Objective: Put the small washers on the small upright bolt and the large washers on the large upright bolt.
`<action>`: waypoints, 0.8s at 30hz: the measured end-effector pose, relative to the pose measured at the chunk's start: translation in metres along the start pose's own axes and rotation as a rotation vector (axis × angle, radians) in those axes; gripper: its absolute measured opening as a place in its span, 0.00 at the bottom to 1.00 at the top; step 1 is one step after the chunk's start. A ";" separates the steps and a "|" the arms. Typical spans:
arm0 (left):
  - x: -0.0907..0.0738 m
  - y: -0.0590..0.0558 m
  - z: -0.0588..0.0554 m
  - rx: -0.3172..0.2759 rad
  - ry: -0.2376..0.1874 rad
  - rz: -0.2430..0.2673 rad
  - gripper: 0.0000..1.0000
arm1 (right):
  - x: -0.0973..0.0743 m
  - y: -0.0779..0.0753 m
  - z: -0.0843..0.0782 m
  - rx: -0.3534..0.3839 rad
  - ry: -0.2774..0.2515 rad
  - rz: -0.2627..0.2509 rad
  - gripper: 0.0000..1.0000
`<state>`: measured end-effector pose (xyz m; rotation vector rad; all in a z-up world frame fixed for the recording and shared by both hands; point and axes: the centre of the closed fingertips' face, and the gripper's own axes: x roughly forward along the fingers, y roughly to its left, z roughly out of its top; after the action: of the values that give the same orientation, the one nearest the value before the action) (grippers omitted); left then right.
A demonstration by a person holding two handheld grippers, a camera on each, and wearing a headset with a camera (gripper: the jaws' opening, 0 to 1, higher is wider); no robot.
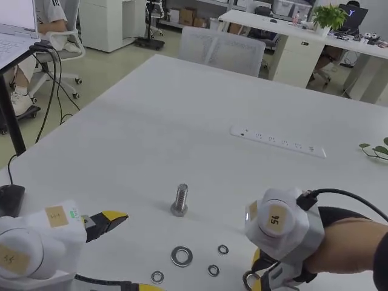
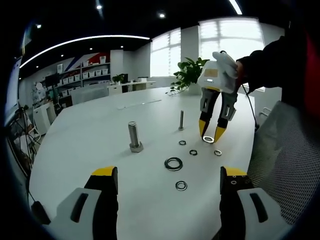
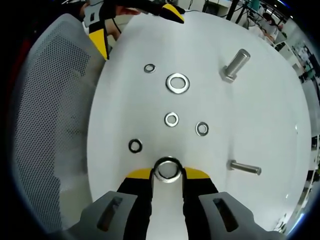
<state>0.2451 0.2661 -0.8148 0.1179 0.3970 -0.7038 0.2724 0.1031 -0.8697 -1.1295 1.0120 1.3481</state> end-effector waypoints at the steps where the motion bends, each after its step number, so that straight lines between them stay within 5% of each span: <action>1: 0.000 0.001 0.001 0.000 -0.006 0.004 0.84 | -0.001 0.000 0.000 -0.001 0.003 -0.001 0.23; 24: -0.002 0.008 0.005 -0.043 -0.066 0.031 0.83 | -0.035 -0.006 0.019 -0.015 -0.010 -0.021 0.23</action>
<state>0.2504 0.2725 -0.8098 0.0604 0.3462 -0.6665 0.2769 0.1155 -0.8319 -1.1405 0.9816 1.3454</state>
